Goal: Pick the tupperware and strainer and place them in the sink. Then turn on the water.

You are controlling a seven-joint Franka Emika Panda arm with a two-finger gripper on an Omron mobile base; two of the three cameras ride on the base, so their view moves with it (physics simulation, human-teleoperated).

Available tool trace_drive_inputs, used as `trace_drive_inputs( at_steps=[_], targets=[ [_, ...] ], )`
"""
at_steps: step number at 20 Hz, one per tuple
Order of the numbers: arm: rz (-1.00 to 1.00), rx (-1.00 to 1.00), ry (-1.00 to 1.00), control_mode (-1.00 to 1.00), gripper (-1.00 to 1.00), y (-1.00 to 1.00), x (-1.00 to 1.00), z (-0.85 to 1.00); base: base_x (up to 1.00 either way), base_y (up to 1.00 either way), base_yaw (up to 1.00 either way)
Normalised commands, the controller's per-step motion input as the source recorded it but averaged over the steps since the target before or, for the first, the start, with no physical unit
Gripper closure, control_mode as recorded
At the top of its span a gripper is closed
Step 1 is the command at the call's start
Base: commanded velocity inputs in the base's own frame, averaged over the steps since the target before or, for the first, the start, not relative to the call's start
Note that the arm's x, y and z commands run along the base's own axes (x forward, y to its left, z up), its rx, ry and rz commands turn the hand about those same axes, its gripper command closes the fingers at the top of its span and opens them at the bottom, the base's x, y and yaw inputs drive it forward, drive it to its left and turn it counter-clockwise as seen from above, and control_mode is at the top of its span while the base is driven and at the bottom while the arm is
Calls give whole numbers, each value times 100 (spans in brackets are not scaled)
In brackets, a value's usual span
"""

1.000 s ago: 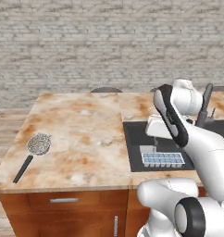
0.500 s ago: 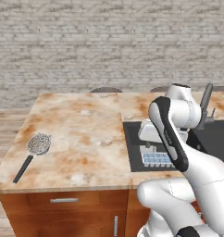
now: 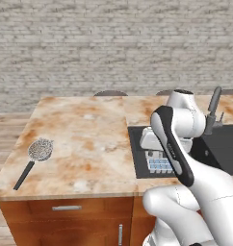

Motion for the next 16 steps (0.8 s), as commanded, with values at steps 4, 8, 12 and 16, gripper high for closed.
trace_drive_inputs(
  at_steps=[4, 8, 12, 16],
  targets=[
    [0, 0, 0, -100, -100, 1, 0, 0, 0, 0, 0],
    [0, 0, 0, 100, -100, 0, 0, 0, -16, 88, 0],
    [0, 0, 0, 100, -100, 0, 0, 0, -1, 100, 0],
    [0, 0, 0, 100, -100, 0, 0, 0, 4, 100, -1]
  ],
)
